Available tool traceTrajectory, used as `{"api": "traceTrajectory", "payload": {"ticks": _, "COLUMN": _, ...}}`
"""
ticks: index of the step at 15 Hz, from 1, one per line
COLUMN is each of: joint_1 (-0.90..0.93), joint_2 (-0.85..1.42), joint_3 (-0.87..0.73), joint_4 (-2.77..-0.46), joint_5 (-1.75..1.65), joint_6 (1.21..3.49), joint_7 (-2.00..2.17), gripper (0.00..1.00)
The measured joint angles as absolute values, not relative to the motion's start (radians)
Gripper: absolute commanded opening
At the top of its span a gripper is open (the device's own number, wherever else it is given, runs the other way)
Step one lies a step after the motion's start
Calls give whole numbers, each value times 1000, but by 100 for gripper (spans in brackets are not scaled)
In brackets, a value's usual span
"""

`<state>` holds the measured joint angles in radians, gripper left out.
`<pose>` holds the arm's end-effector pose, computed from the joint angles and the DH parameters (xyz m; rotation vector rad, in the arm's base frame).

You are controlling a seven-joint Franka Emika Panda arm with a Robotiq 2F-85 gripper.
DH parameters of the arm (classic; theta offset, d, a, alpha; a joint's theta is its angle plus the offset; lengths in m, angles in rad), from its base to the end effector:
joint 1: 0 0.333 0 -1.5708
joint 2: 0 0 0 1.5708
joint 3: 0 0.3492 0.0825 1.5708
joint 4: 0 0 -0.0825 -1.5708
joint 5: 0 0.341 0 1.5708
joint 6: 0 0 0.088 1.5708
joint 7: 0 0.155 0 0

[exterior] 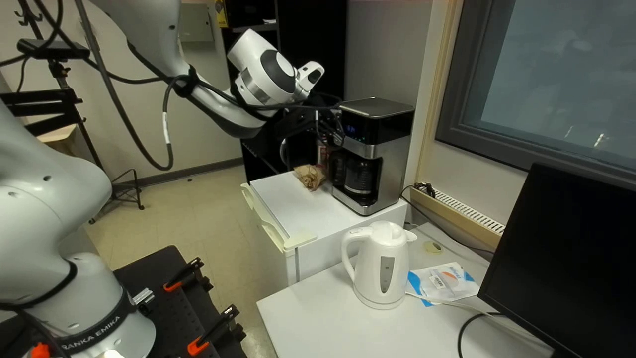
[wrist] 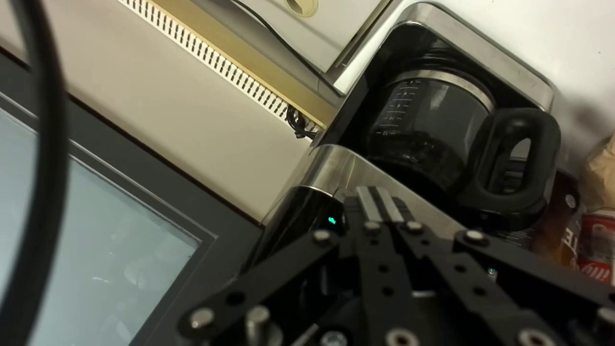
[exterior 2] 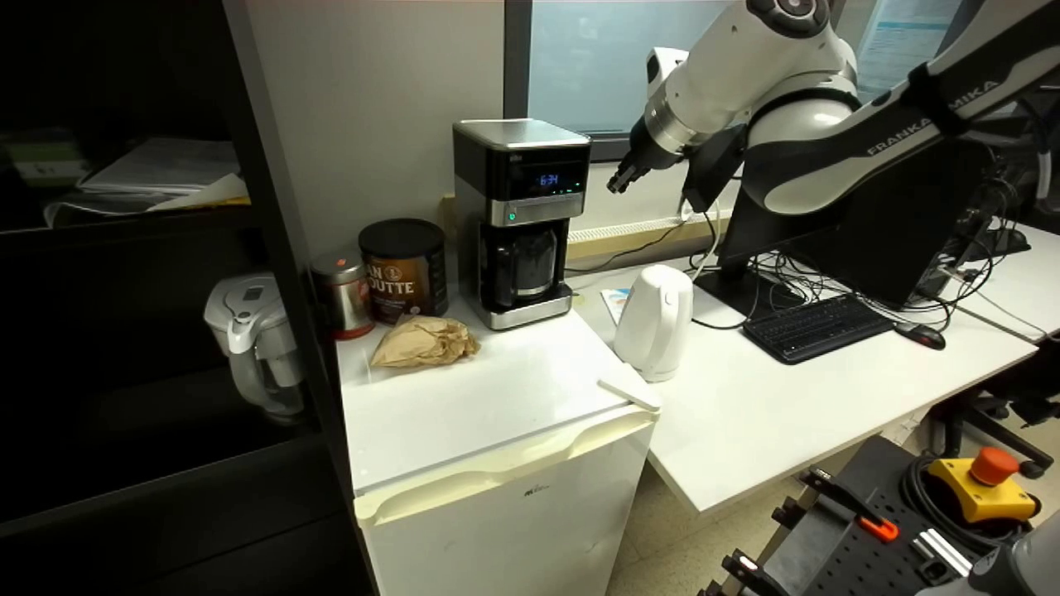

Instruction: Press the far right rectangular button on the coffee machine

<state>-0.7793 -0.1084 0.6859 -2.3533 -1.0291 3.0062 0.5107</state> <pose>0.5196 0.0149 0.4474 2.5146 0.5070 0.9703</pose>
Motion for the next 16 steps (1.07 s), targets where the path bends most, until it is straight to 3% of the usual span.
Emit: {"api": "traceTrajectory", "payload": {"ticks": 16, "joint_1": -756, "joint_2": 212, "joint_3": 713, "joint_4": -2117, "joint_5": -1526, "joint_6": 2831, "joint_7": 883, "gripper": 0}}
